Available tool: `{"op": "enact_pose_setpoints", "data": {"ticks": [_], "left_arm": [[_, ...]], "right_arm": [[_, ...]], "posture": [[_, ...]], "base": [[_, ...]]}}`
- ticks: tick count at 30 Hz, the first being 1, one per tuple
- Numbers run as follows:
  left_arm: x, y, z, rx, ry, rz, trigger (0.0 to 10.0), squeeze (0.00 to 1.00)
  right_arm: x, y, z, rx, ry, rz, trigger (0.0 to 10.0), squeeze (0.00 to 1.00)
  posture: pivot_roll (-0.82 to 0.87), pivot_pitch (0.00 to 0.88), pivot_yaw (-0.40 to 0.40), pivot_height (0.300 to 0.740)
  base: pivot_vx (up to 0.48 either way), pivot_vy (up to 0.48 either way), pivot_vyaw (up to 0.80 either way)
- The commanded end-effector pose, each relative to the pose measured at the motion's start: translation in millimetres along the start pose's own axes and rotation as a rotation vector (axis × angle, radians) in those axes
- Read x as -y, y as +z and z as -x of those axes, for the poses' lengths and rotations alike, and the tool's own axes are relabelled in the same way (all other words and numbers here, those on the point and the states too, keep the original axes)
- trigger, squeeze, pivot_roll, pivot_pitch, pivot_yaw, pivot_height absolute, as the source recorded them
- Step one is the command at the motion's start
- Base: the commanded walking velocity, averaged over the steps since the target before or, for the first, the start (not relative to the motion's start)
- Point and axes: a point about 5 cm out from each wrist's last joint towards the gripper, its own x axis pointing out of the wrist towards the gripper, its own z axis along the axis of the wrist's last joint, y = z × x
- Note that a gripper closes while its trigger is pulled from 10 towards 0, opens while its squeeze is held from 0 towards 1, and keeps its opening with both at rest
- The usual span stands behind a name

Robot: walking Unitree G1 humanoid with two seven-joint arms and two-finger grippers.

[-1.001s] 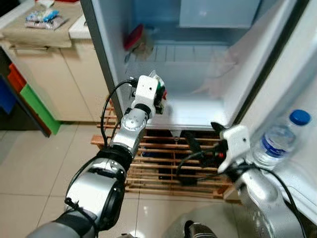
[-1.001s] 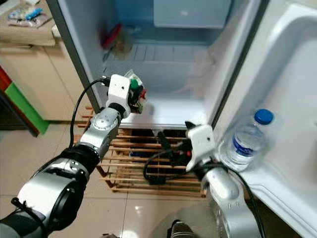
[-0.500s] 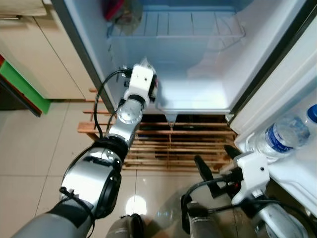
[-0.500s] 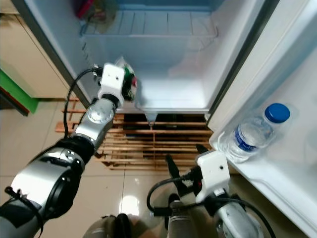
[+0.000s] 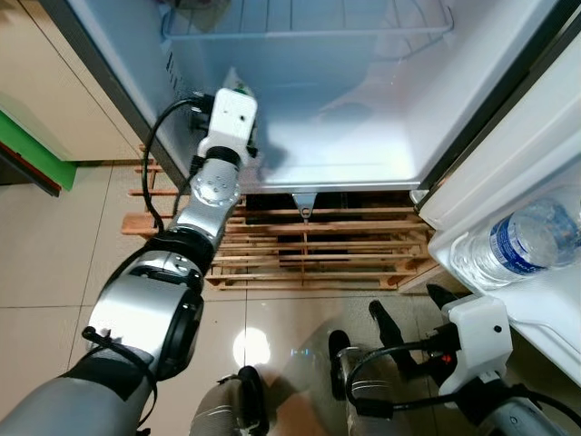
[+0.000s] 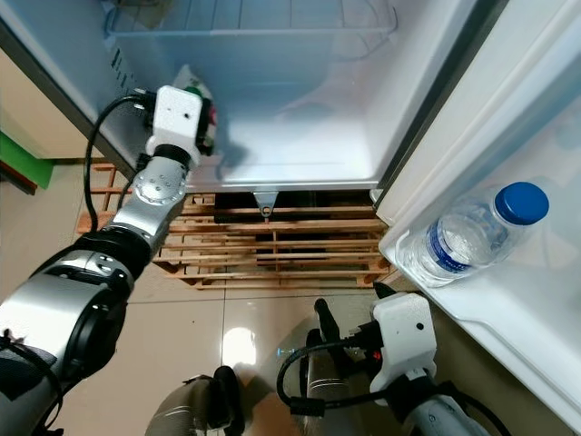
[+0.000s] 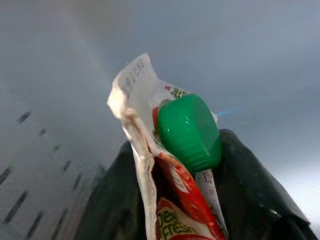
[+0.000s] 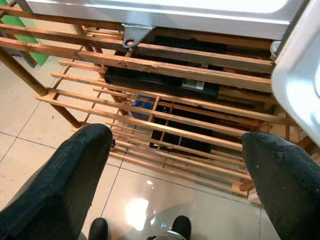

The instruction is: Restocking fridge

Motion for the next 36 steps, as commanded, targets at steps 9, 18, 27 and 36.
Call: {"op": "enact_pose_setpoints", "data": {"ticks": [9, 18, 27, 36], "left_arm": [[-21.8, -7, -1.0, -0.035, 0.102, 0.041, 10.0, 1.0], [-18.9, 1, -2.0, 0.019, 0.085, 0.068, 10.0, 1.0], [-28.2, 20, -9.8, 0.103, 0.098, 0.099, 10.0, 1.0], [-33.3, 37, -11.5, 0.217, 0.086, 0.057, 10.0, 1.0]], "right_arm": [[-1.4, -2, 7.2, -0.034, -0.012, 0.007, 10.0, 0.0], [-3.6, -3, 6.1, -0.037, -0.01, 0.0, 10.0, 0.0], [-6.1, -4, -0.1, -0.029, -0.002, -0.015, 10.0, 0.0], [-6.2, -5, -10.4, -0.013, 0.008, -0.029, 10.0, 0.0]], "posture": [[-0.48, 0.365, 0.046, 0.74], [-0.46, 0.357, 0.055, 0.74], [-0.44, 0.335, 0.067, 0.74], [-0.4, 0.301, 0.073, 0.74]], "base": [[0.0, 0.0, 0.0], [0.0, 0.0, 0.0], [0.0, 0.0, 0.0], [0.0, 0.0, 0.0]]}}
